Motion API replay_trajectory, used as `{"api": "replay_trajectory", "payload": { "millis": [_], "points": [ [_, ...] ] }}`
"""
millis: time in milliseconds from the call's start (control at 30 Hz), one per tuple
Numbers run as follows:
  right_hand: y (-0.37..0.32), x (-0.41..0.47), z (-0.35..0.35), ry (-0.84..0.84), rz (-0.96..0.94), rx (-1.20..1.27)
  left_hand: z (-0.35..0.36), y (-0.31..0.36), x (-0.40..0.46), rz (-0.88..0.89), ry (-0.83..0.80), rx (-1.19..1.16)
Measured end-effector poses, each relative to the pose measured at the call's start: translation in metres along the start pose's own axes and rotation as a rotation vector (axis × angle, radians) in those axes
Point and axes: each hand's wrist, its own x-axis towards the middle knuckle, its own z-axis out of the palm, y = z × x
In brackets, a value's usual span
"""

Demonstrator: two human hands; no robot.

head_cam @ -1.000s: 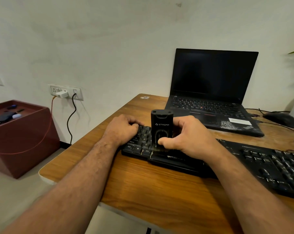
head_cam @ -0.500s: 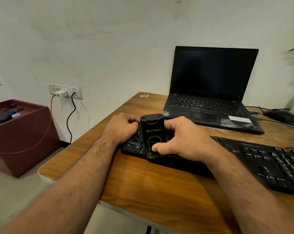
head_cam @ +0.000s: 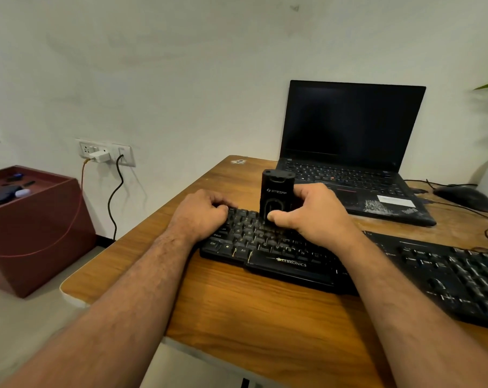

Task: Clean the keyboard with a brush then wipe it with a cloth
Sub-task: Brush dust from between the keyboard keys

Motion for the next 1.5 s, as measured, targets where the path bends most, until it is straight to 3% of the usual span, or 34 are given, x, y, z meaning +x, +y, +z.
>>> {"api": "replay_trajectory", "payload": {
  "millis": [100,233,367,500,667,800,967,1100,1233,1367,1500],
  "points": [
    [0.003,0.0,-0.002,-0.093,0.001,0.026,0.002,-0.003,0.002,0.006,0.007,-0.012],
    [0.009,0.011,-0.002,0.097,0.031,-0.02,0.002,-0.005,0.003,0.026,-0.022,-0.042],
    [0.011,0.014,-0.003,0.007,0.031,0.004,0.002,-0.004,0.004,0.033,-0.017,-0.028],
    [0.013,0.023,0.0,0.165,0.051,-0.074,0.002,-0.004,0.003,0.019,-0.018,-0.031],
    [0.012,0.023,0.002,0.031,0.019,-0.03,0.002,-0.003,0.003,0.032,-0.009,-0.012],
    [0.018,0.029,0.001,0.219,0.072,-0.148,0.002,-0.003,0.004,0.046,-0.007,0.003],
    [0.023,0.021,-0.01,0.076,0.066,-0.024,0.002,-0.004,0.004,0.051,-0.013,0.009],
    [0.026,0.026,-0.009,0.236,0.102,-0.095,0.002,-0.005,0.004,0.061,0.006,0.003],
    [0.025,0.021,-0.014,0.102,0.086,-0.049,0.003,-0.006,0.005,0.068,0.004,-0.005],
    [0.029,0.023,-0.02,0.232,0.133,-0.103,0.002,-0.006,0.005,0.06,-0.012,-0.003],
    [0.029,0.015,-0.024,0.15,0.126,0.025,0.003,-0.005,0.006,0.062,-0.011,-0.002]
  ]
}}
